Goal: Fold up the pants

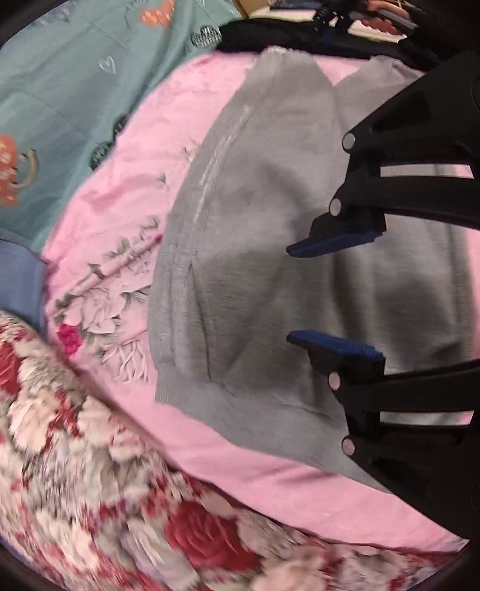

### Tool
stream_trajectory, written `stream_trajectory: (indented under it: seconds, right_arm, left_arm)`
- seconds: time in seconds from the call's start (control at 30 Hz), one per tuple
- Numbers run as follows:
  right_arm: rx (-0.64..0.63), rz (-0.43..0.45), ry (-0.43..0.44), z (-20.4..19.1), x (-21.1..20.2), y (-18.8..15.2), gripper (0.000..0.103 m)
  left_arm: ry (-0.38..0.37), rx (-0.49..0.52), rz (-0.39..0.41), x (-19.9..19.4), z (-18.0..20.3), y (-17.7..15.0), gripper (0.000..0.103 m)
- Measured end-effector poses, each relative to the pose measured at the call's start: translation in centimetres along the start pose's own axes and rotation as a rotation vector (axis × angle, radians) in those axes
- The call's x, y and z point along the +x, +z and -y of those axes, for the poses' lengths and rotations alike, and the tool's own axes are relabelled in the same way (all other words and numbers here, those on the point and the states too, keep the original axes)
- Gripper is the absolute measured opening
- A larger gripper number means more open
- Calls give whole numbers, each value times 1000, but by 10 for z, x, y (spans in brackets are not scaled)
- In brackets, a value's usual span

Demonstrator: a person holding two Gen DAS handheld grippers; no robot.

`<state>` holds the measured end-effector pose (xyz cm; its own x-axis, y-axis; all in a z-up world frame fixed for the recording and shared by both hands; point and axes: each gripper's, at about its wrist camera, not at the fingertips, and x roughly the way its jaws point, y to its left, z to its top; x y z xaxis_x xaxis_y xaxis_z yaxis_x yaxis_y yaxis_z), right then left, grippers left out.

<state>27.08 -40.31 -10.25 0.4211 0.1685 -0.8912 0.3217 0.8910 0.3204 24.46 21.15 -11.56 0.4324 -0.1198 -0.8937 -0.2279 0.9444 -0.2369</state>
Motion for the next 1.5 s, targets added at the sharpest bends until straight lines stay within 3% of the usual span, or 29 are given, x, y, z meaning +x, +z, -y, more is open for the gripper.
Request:
stream_trajectory:
  seconds: [0.07, 0.17, 0.23, 0.27, 0.43, 0.57, 0.67, 0.73, 0.77, 0.8, 0.87, 0.9, 0.93, 0.97, 1.1, 1.2, 1.3, 1.47, 1.5]
  right_arm:
    - [12, -22, -44, 2, 24, 24, 52]
    - [30, -42, -70, 6, 51, 44, 52]
    - [43, -59, -46, 11, 68, 50, 40]
    - [32, -26, -69, 10, 67, 49, 12]
    - [31, 57, -78, 16, 31, 35, 9]
    - [8, 80, -108, 20, 6, 8, 9]
    - [11, 35, -144, 25, 29, 0, 10]
    - [10, 5, -171, 24, 46, -6, 23]
    - [-2, 15, -221, 21, 44, -7, 38]
    - [-16, 10, -260, 17, 40, -7, 42]
    - [-43, 2, -234, 8, 23, -10, 42]
    - [-48, 15, -231, 8, 11, -15, 42]
    - [-53, 37, -222, 4, -2, -20, 43]
    - [-63, 62, -186, 0, -19, -30, 43]
    - [-138, 85, -16, -25, -57, -73, 52]
    - [-219, 70, 15, -45, -67, -105, 52]
    - [-264, 41, -9, -56, -73, -128, 52]
    - [-332, 42, -80, -69, -88, -144, 52]
    - [-363, 49, -88, -79, -89, -142, 52]
  left_arm:
    - [20, 10, -51, 26, 4, 11, 25]
    - [41, 34, -67, 45, 7, 18, 24]
    - [47, 26, -72, 53, 5, 22, 24]
    - [47, 21, -72, 55, 4, 25, 24]
    - [55, 37, -72, 49, 3, 23, 23]
    - [49, 56, -60, 49, 2, 20, 23]
    - [54, 68, -60, 52, 3, 23, 23]
    - [50, 92, -76, 53, 5, 25, 23]
    - [36, 99, -88, 48, 3, 25, 23]
    - [28, 110, -93, 43, 3, 26, 23]
    - [53, 159, -46, 17, -2, 29, 23]
    - [69, 184, -16, 6, -3, 32, 33]
    - [95, 219, 17, -6, -4, 39, 56]
    - [110, 244, 37, -14, -5, 45, 67]
    - [133, 408, 79, -18, 1, 80, 71]
    - [53, 483, -8, 6, 3, 102, 71]
    - [-5, 491, -102, 44, 3, 119, 70]
    - [-26, 573, -197, 89, 5, 116, 72]
    - [-27, 588, -207, 95, 5, 115, 79]
